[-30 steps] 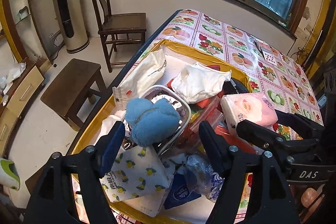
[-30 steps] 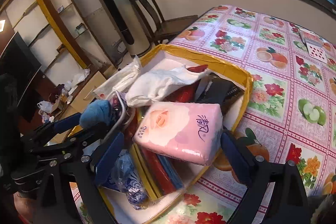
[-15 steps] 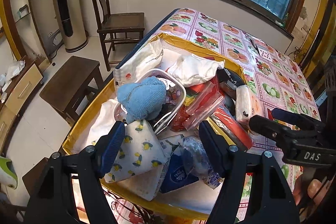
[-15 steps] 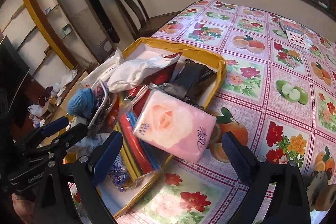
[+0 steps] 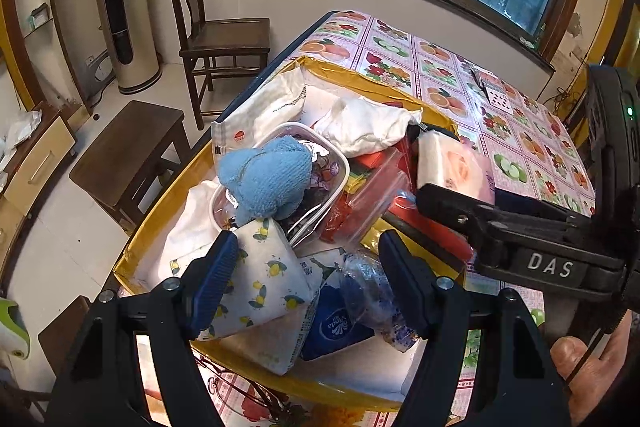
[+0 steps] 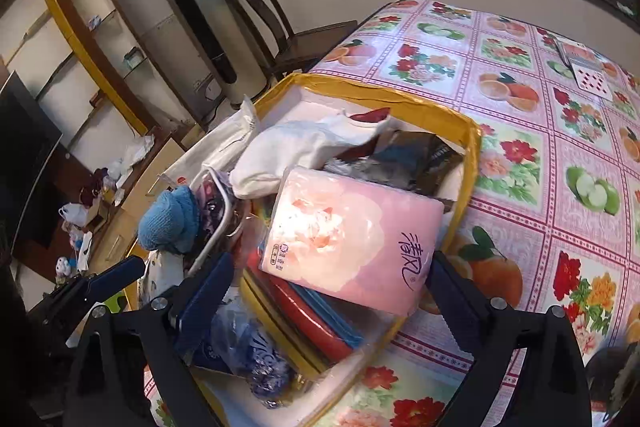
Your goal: Organize soft objects
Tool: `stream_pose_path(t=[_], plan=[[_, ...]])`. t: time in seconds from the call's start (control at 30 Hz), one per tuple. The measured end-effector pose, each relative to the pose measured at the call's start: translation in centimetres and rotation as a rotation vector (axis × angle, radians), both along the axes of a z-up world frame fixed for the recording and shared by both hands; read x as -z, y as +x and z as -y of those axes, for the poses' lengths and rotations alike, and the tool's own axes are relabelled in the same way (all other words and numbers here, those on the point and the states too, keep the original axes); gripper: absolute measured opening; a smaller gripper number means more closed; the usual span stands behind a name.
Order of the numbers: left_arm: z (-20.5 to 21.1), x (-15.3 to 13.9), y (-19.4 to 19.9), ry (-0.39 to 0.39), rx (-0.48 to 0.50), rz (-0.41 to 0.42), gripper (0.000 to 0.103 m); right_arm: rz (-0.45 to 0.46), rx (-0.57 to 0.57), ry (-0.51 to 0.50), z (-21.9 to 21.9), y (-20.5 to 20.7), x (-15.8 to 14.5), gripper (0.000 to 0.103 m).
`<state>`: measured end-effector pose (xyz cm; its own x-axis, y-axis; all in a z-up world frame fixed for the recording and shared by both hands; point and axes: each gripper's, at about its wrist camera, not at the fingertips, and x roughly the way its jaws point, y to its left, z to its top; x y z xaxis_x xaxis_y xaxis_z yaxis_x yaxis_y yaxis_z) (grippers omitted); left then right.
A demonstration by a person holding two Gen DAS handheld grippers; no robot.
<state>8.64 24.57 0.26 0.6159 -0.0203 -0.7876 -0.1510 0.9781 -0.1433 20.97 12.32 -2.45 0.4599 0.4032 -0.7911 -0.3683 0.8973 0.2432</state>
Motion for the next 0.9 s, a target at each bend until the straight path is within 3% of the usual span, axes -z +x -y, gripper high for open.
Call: stream_pose_path(t=[0.17,0.23,0.37,0.63,0.73,0.9], plan=[[-0.2,-0.3,-0.4,0.003,-0.010,0.009,0.073,-0.029,-0.054,0.032,-1.5,0.0,0.1,0.097],[-0.2,-0.2,-0.6,0.008,-0.007,0.007,0.073,0.003,-0.027,0.004,-0.8,-0.5,-0.3,0.097],[0.2,0.2,-0.9,0.014,0.001,0.013,0.073,0.008,-0.025,0.041,1.3,-2.2,-0.9,0.097],[3.5,0.1,-3.2,0.109,0.001,0.097,0.073,0.275,0.031,-0.055,4.0,-9.4,-3.4,0.100],[4.7,-0.3,-4.3,0.160,-0.015,0.142,0.073,0.339,0.068,-0.080,5.1,-11.4,-4.1,0.102],[6.3,-0.5,-6.1,0.166,-0.024,0.205,0.081,0.377,0.103,-0.065,7.1,-13.8,-4.4,0.102]])
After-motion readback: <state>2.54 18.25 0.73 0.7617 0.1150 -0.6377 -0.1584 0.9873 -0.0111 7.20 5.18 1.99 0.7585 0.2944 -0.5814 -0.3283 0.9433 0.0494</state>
